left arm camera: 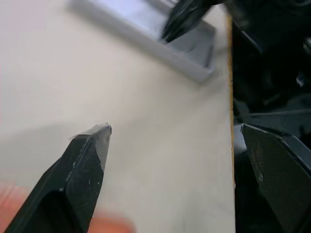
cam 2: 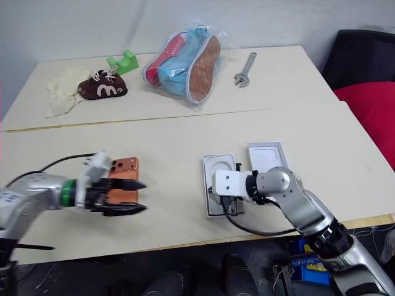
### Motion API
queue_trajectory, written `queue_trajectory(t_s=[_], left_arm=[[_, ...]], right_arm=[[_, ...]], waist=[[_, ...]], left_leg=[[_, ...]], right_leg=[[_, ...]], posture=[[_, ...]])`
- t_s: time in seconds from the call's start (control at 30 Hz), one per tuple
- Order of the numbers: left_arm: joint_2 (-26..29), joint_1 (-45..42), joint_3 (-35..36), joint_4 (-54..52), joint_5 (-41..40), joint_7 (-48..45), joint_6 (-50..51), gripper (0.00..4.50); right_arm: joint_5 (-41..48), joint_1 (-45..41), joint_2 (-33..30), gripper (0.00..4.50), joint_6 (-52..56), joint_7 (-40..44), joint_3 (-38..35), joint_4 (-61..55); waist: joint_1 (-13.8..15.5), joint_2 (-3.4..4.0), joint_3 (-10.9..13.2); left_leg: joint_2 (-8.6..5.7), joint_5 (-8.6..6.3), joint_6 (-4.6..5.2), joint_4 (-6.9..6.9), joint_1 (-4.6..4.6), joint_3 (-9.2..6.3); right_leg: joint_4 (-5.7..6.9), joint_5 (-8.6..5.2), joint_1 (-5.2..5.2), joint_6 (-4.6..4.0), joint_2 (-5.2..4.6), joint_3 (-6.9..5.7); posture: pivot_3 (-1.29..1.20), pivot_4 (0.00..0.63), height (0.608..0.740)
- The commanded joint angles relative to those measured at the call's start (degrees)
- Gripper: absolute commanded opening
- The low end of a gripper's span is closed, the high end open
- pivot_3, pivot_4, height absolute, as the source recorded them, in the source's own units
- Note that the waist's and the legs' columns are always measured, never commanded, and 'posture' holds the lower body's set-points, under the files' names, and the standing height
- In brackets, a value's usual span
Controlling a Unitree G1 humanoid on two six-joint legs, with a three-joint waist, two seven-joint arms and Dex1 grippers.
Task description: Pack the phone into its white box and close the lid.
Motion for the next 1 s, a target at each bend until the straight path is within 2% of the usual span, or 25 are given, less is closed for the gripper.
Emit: queue_trajectory(t_s=[0.03, 0.17, 0.23, 0.4, 0.63, 0.77, 0.83, 1.0], left_arm=[[5.8, 4.4, 8.4, 5.4, -2.0, -1.7, 8.0, 4.5], [8.3, 7.2, 12.0, 9.3, -2.5, 1.1, 16.8, 4.5], [7.1, 5.9, 11.9, 10.2, -2.9, 4.4, 22.1, 4.5], [2.5, 2.8, 8.2, 10.2, 0.6, 14.6, 30.0, 4.5], [-5.1, -1.1, 3.9, 9.6, 1.6, 20.2, 35.8, 4.5], [-13.8, -6.0, -1.4, 11.0, 4.3, 24.6, 37.3, 4.5], [-17.0, -6.8, -2.9, 11.1, 5.4, 25.8, 37.4, 4.5], [-23.7, -7.7, -1.9, 10.3, 4.3, 26.5, 40.8, 4.5]], right_arm=[[4.4, -5.3, 5.7, 0.08, 3.4, 1.8, 1.1, -2.4], [-0.6, -10.3, 12.6, 0.08, -0.7, 1.2, 7.8, 6.9], [-4.1, -12.6, 15.2, 0.08, -4.2, 0.4, 11.0, 13.1], [-9.9, -17.0, 23.1, 0.08, -10.9, -1.7, 15.7, 26.7], [-14.7, -20.4, 30.6, 0.08, -16.4, -2.7, 17.8, 37.8], [-17.3, -21.5, 33.5, 0.08, -18.1, -2.3, 19.0, 42.6], [-18.5, -21.8, 33.9, 0.08, -19.6, -2.2, 19.5, 44.9], [-19.0, -21.8, 34.9, 0.08, -20.8, -1.9, 17.9, 47.5]], waist=[[-0.4, 0.03, 0.0], [-1.4, 0.09, 0.0], [-1.2, 0.12, 0.1], [-1.4, 0.21, 0.0], [-1.0, 1.4, -0.6], [0.4, 2.68, -1.3], [1.0, 2.91, -1.7], [2.1, 3.44, -2.6]], left_leg=[[0.04, -0.02, -0.03, -0.04, 0.02, 0.04], [0.32, -0.15, -0.11, -0.12, 0.09, 0.02], [0.34, -0.16, -0.12, -0.05, 0.07, -0.06], [0.23, -0.17, -0.09, 0.09, 0.15, -0.03], [0.18, -0.16, -0.1, 0.1, 0.47, -0.04], [0.13, -0.17, -0.09, 0.03, 0.92, -0.07], [0.12, -0.17, -0.09, -0.14, 1.49, -0.19], [0.0, -0.16, -0.06, -0.27, 1.79, -0.35]], right_leg=[[-0.01, 0.01, -0.02, -0.05, 0.03, -0.02], [0.11, 0.17, -0.02, -0.49, 0.15, -0.61], [0.15, 0.27, -0.01, -0.73, -0.03, -1.28], [0.46, 0.44, 0.0, -1.01, -0.18, -1.54], [0.7, 0.45, 0.13, -1.03, -0.27, -1.58], [0.65, 0.45, 0.56, -1.02, -0.29, -1.46], [0.58, 0.44, 1.05, -1.03, -0.27, -1.33], [0.61, 0.43, 1.1, -1.03, -0.29, -1.09]], posture=[[0.0, 0.15, 0.74], [0.0, 0.15, 0.74], [0.0, 0.15, 0.74], [0.0, 0.15, 0.74], [0.0, 0.15, 0.74], [0.0, 0.15, 0.74], [0.0, 0.15, 0.74], [0.0, 0.15, 0.74]])
